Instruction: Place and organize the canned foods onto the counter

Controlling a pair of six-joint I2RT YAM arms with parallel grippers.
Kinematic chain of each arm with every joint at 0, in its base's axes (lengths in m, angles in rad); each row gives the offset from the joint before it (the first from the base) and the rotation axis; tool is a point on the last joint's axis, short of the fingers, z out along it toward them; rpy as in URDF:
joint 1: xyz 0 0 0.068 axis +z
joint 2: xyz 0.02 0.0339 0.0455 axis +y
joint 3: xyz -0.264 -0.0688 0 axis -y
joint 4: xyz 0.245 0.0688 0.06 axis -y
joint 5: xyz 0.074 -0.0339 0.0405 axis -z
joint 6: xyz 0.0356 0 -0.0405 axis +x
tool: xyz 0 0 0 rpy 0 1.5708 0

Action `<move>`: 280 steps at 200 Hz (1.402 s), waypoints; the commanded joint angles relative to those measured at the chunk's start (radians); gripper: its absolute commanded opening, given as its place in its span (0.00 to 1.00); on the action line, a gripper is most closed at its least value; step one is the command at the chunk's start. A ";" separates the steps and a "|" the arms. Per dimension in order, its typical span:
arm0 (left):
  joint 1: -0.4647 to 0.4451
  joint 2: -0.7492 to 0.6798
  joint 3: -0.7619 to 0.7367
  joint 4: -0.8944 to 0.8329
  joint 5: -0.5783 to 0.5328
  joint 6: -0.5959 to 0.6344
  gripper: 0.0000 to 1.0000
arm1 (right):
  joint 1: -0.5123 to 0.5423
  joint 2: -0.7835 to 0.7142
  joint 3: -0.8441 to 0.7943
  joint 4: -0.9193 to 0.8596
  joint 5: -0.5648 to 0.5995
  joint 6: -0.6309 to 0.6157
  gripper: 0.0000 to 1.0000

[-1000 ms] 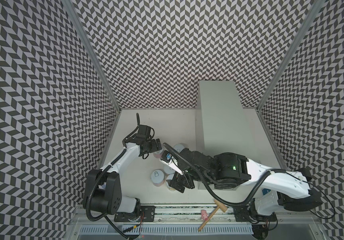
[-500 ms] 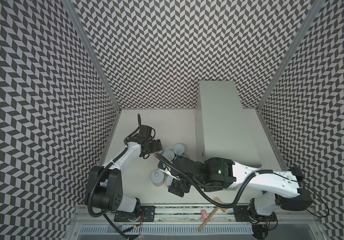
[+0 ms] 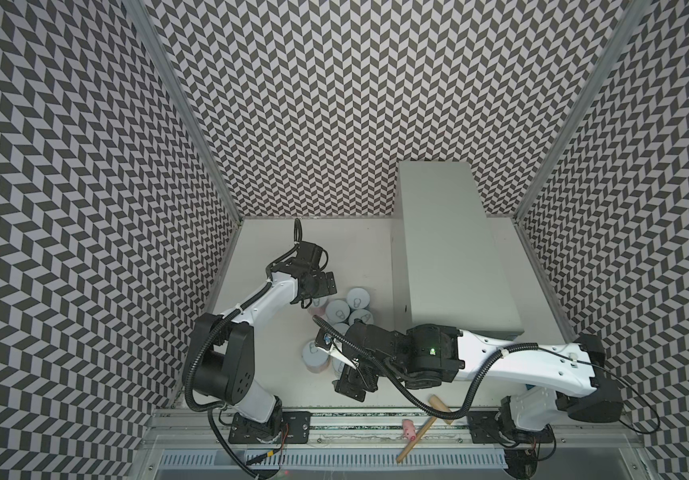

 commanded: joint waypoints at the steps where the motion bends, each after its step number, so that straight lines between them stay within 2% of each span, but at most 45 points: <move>1: -0.009 0.027 0.031 -0.066 -0.097 -0.019 0.99 | -0.008 -0.050 -0.019 0.078 -0.011 0.011 0.99; 86: -0.012 0.067 0.031 -0.070 -0.124 -0.012 0.94 | -0.039 -0.089 -0.083 0.140 -0.028 0.022 0.99; 174: -0.013 0.059 -0.036 -0.035 -0.093 -0.028 0.88 | -0.064 -0.097 -0.145 0.264 -0.044 0.055 0.99; 198: -0.014 0.056 -0.034 -0.031 -0.087 -0.023 0.75 | -0.065 -0.108 -0.159 0.284 -0.042 0.057 0.99; 233: -0.004 0.031 -0.026 -0.033 -0.093 -0.020 0.69 | -0.066 -0.107 -0.173 0.308 -0.040 0.041 0.99; 250: -0.001 0.020 -0.018 -0.037 -0.096 -0.010 0.60 | -0.067 -0.107 -0.196 0.340 -0.043 0.024 0.99; 261: 0.004 0.008 -0.015 -0.039 -0.093 -0.005 0.59 | -0.068 -0.107 -0.206 0.357 -0.043 0.012 0.99; 272: 0.009 -0.005 -0.011 -0.039 -0.087 0.002 0.47 | -0.071 -0.101 -0.210 0.370 -0.044 0.005 0.99; 280: 0.013 -0.015 -0.008 -0.041 -0.086 0.007 0.43 | -0.071 -0.098 -0.213 0.380 -0.047 0.000 0.99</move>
